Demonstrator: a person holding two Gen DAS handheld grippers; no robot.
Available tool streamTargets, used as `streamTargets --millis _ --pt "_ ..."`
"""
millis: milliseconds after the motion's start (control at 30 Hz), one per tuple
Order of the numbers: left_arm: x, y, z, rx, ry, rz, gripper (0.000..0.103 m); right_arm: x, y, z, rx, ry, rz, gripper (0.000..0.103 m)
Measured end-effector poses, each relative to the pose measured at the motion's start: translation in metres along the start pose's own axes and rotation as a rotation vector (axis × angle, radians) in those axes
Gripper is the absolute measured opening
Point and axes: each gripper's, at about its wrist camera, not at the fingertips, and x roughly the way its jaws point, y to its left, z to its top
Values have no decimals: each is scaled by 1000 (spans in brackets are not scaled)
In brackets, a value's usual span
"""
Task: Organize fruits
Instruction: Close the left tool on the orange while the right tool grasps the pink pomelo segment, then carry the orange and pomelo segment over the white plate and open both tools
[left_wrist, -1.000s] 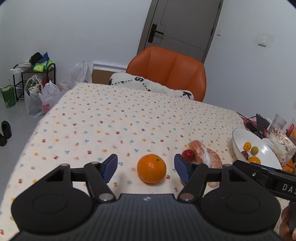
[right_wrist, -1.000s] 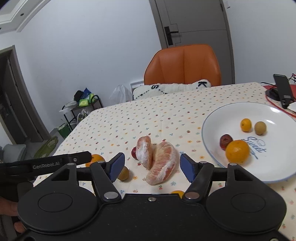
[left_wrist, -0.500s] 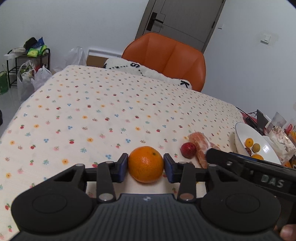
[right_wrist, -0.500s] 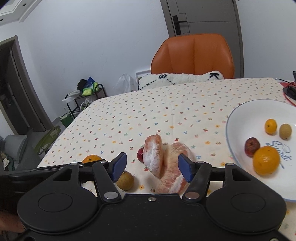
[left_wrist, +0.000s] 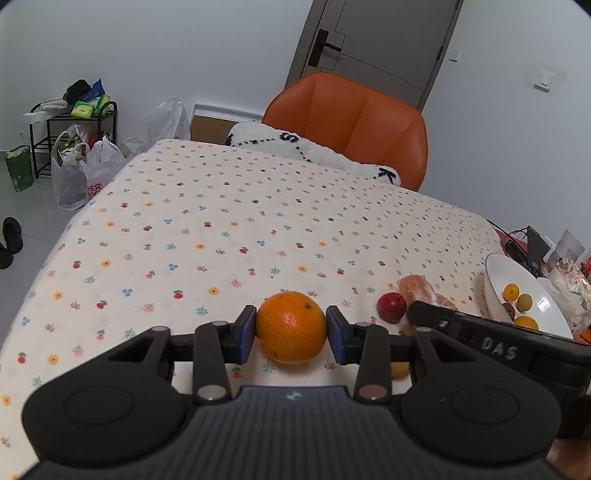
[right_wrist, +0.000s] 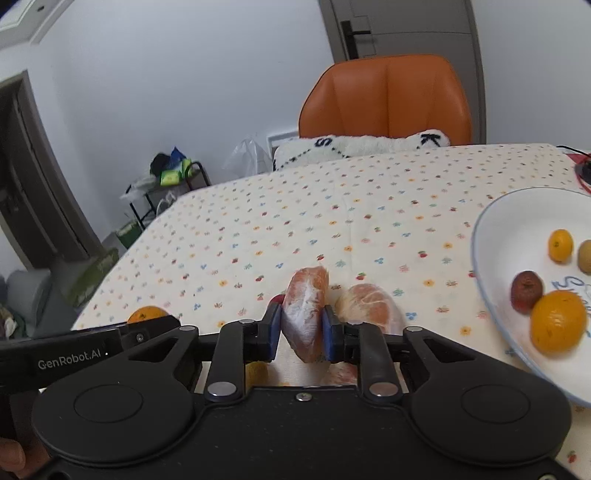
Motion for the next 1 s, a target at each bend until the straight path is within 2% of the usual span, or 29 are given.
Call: streamTargets --millis 600,1000 --pt "-33 -35 6 18 -67 -57 39 -54 -15 -2 37 -86 28 20" --pt "-39 -58 1 45 -70 -93 39 -78 -31 -3 64 -133 0 20"
